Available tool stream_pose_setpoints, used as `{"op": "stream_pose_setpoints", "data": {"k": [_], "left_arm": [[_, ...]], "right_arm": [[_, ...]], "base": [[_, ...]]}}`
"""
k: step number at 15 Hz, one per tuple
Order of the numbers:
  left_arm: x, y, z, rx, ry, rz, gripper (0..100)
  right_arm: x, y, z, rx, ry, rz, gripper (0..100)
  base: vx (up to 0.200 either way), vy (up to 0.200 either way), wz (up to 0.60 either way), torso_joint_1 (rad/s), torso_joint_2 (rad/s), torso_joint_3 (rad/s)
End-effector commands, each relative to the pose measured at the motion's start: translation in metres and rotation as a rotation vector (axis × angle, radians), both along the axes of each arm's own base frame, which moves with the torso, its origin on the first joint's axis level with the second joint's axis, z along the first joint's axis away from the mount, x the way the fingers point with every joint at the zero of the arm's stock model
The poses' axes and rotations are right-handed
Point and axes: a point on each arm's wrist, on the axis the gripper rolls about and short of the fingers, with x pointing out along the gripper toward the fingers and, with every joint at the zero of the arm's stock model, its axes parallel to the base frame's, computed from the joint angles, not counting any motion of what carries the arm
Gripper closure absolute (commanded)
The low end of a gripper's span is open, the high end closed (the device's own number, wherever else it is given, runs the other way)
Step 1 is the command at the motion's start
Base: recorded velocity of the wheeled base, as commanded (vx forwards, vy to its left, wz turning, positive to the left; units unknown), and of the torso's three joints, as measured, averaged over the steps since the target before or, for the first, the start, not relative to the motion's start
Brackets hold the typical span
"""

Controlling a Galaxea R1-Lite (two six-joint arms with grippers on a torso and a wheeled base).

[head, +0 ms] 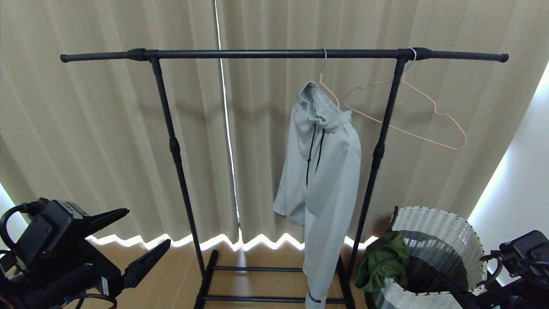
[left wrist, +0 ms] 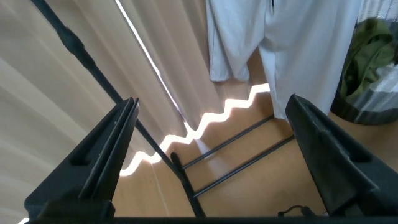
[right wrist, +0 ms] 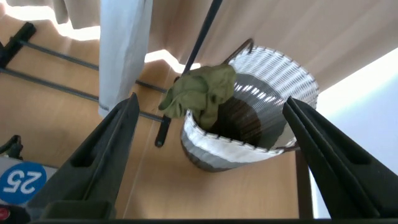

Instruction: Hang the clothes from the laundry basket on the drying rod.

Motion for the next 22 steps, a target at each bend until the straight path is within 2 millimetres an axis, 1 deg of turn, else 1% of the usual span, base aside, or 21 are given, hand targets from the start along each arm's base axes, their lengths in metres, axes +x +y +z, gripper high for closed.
{"op": "stream_pose_setpoints", "data": {"k": [1,11,17,20,22], "left_arm": [[-0.0002,0.0001,0.0003,0.0,-0.003,0.001,0],[-0.0012,0.0004,-0.0017,0.001,0.006,0.001,0],[-0.0034,0.0008,-0.0052,0.005,0.021,0.001,0],[-0.0064,0.0011,-0.0024,0.009,-0.002,-0.003,0],[-0.0043,0.0009,-0.0011,0.021,-0.01,0.005,0]], "right_arm": [[0.0004,0.0002,-0.0004,-0.002,0.003,0.0,0],[-0.0011,-0.0005,-0.0024,-0.023,0.01,0.009,0],[-0.0003,0.0,-0.0011,-0.016,0.004,0.014,0],[-0.0003,0.0,-0.0011,-0.016,0.004,0.014,0],[-0.0005,-0.0001,-0.0014,-0.016,0.006,0.014,0]], "base": [[0.0,0.0,0.0,-0.203,0.47,0.261],[0.0,0.0,0.0,-0.18,0.44,0.259],[0.0,0.0,0.0,-0.011,0.04,0.024],[0.0,0.0,0.0,0.0,0.0,0.0],[0.0,0.0,0.0,0.0,0.0,0.0]]}}
